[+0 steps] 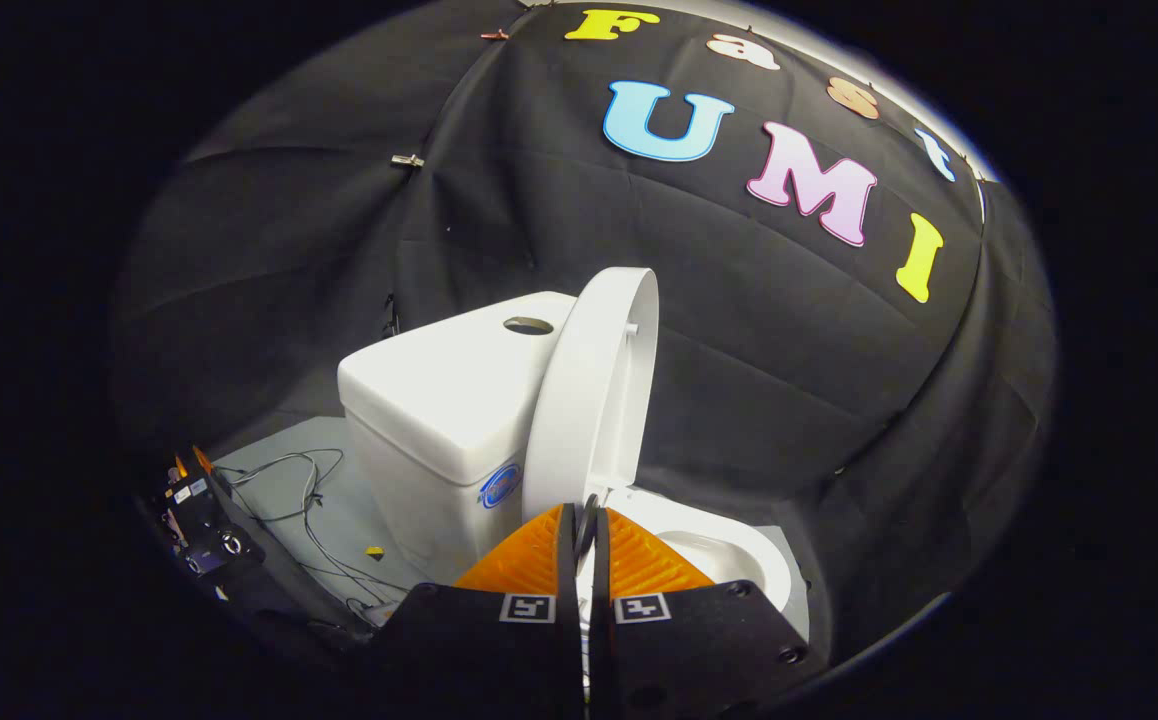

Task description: Open the toilet lid.

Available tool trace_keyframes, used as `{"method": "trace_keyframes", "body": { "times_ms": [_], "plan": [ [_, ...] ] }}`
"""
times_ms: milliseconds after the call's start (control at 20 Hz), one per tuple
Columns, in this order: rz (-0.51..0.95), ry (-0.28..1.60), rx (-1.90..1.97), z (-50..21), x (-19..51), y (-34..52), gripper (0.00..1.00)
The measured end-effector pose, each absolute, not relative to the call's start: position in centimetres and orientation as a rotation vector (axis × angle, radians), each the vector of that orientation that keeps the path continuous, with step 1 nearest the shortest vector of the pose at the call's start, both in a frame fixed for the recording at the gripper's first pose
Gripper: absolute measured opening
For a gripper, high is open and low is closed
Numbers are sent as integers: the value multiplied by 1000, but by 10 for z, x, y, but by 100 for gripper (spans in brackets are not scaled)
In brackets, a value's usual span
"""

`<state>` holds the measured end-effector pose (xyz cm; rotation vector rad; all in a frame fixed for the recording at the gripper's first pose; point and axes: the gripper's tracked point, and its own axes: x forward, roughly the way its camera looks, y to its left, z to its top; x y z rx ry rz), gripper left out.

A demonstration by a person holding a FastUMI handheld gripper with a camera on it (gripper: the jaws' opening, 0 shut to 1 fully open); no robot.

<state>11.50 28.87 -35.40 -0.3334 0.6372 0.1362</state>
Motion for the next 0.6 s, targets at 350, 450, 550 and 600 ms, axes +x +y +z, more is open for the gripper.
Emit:
{"method": "trace_keyframes", "body": {
  "times_ms": [350,450,550,600],
  "plan": [
    [148,643,-338,-354,115,291,7],
    [190,658,-317,-357,112,298,8],
    [231,664,-303,-358,110,303,22],
    [234,663,-300,-356,109,303,42]
  ]
}}
